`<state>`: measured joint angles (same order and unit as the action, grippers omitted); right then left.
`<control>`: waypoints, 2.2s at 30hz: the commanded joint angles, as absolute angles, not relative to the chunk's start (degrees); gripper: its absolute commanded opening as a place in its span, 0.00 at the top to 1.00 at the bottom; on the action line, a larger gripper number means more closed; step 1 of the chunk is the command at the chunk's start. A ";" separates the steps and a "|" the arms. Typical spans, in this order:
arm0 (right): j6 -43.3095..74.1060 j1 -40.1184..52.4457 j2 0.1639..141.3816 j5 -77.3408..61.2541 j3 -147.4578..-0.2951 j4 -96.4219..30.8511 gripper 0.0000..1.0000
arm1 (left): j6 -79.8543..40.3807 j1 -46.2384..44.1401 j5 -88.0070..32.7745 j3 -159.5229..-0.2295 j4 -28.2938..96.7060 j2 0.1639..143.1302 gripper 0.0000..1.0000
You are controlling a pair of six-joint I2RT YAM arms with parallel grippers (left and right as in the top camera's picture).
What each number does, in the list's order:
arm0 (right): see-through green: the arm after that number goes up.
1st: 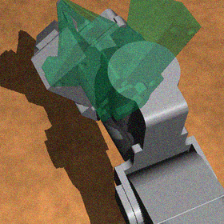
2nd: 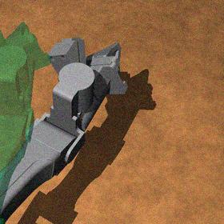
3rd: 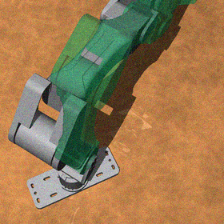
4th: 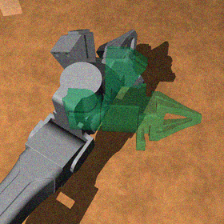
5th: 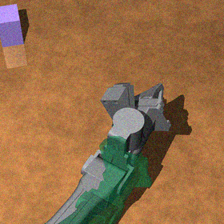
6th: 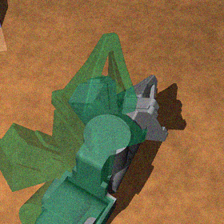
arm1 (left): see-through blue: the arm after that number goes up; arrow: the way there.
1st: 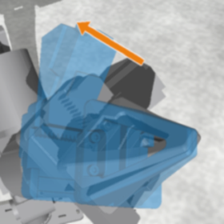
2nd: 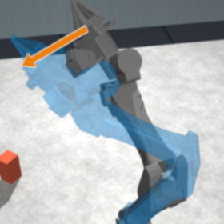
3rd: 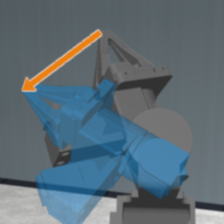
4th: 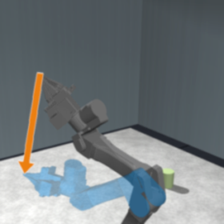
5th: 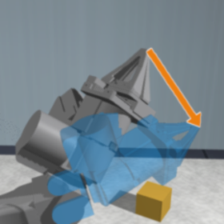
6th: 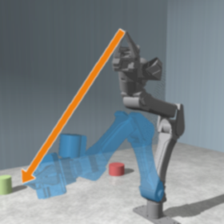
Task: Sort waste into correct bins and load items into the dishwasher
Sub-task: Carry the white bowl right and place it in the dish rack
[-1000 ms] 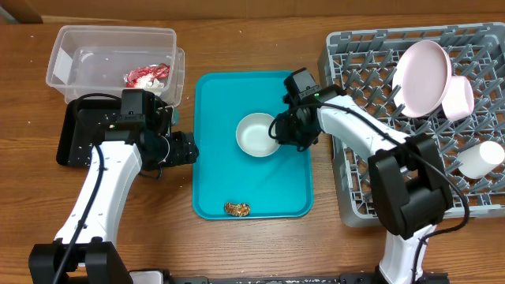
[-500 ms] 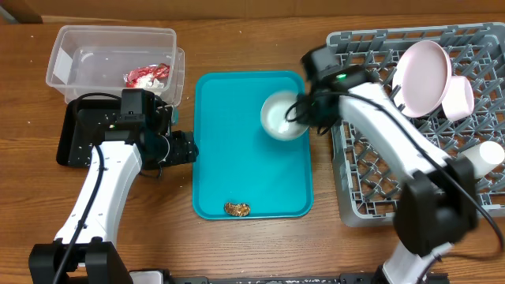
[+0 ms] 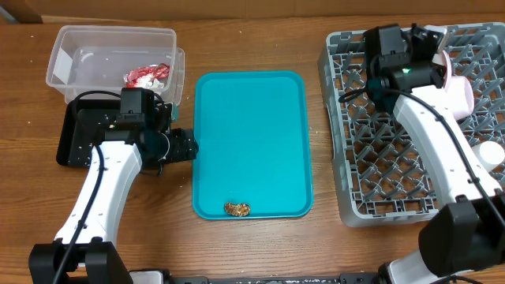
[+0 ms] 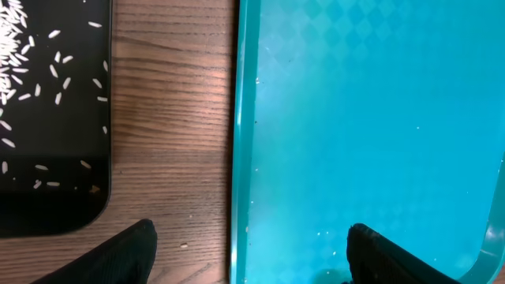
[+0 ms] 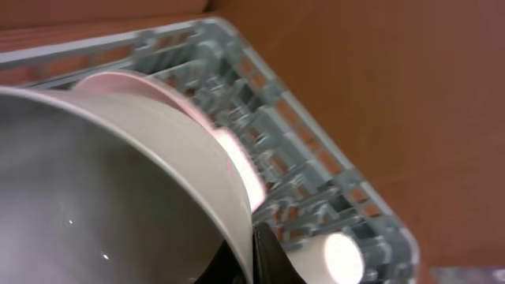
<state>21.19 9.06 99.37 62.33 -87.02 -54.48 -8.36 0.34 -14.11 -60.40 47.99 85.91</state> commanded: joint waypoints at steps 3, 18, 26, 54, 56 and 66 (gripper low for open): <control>22.85 8.14 104.71 68.95 -83.53 -53.67 0.96 | -7.27 -0.08 -13.54 -61.28 47.79 85.01 0.21; 42.09 11.79 105.91 56.16 -78.04 -63.07 0.96 | -7.29 -0.08 -13.54 -61.28 47.99 85.01 0.21; 42.06 15.33 105.91 39.18 -78.04 -63.83 0.92 | -7.29 -0.08 -13.54 -61.28 48.42 85.01 0.21; 49.98 11.38 101.80 63.66 -80.53 -68.73 0.96 | -7.29 -0.08 -13.54 -61.28 49.08 85.01 0.21; 49.98 11.38 101.80 60.36 -80.47 -67.48 0.96 | -7.29 -0.08 -13.54 -61.28 49.23 85.01 0.21; 50.00 12.99 101.78 44.18 -76.23 -68.36 0.96 | -7.29 -0.08 -13.54 -61.28 49.28 85.01 0.21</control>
<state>50.04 11.84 102.39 53.52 -77.43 -67.20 -8.36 0.34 -14.11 -60.40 49.32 85.91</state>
